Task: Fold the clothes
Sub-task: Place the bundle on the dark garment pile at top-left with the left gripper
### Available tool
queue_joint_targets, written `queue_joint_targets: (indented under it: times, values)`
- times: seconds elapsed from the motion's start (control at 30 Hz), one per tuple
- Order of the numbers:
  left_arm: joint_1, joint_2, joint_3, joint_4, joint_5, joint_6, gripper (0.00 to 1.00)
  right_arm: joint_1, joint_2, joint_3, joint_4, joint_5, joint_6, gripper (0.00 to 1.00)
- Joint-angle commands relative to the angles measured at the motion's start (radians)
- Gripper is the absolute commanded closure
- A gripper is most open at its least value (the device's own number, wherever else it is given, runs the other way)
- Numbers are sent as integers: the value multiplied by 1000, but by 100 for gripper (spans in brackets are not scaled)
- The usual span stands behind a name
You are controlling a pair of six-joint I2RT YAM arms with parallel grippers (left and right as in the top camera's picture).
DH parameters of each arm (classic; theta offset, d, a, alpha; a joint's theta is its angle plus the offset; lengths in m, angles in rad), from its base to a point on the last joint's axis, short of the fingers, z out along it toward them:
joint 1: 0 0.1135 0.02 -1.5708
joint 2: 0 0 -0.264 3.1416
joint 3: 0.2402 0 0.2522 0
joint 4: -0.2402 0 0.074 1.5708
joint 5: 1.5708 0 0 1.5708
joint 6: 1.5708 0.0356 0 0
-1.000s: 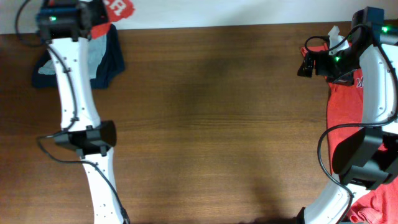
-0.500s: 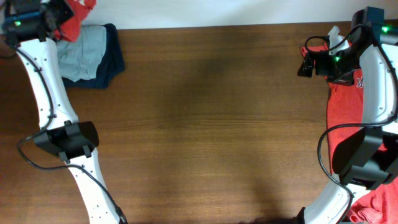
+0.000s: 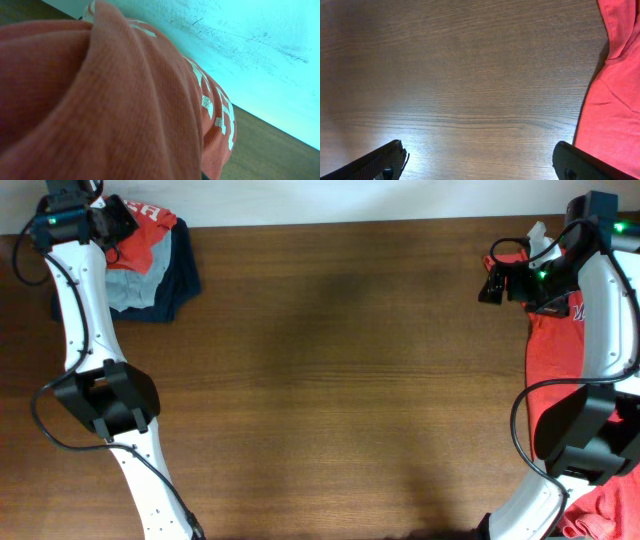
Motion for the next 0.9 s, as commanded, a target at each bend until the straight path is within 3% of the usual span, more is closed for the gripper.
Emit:
queue_joint_targets:
  times: [0.0, 0.43, 0.47, 0.5, 0.63, 0.7, 0.87]
  values:
    - [5, -21, -5, 10, 2, 32, 99, -2, -21, 17, 0, 5, -11, 1]
    - [5, -21, -105, -2, -35, 31, 97, -2, -21, 17, 0, 5, -11, 1]
    - [5, -21, -105, -8, -34, 31, 93, -2, -21, 17, 0, 5, -11, 1]
    - [5, -21, -105, -15, -34, 31, 82, -2, -21, 17, 0, 5, -11, 1]
    - [11, -21, -105, -53, -34, 31, 29, -2, -21, 17, 0, 5, -11, 1]
    - [16, -21, -105, -76, -34, 31, 21, -2, -21, 17, 0, 5, -11, 1]
    - [40, -63, -86, -152, -11, 31, 16, -2, -21, 17, 0, 5, -11, 1]
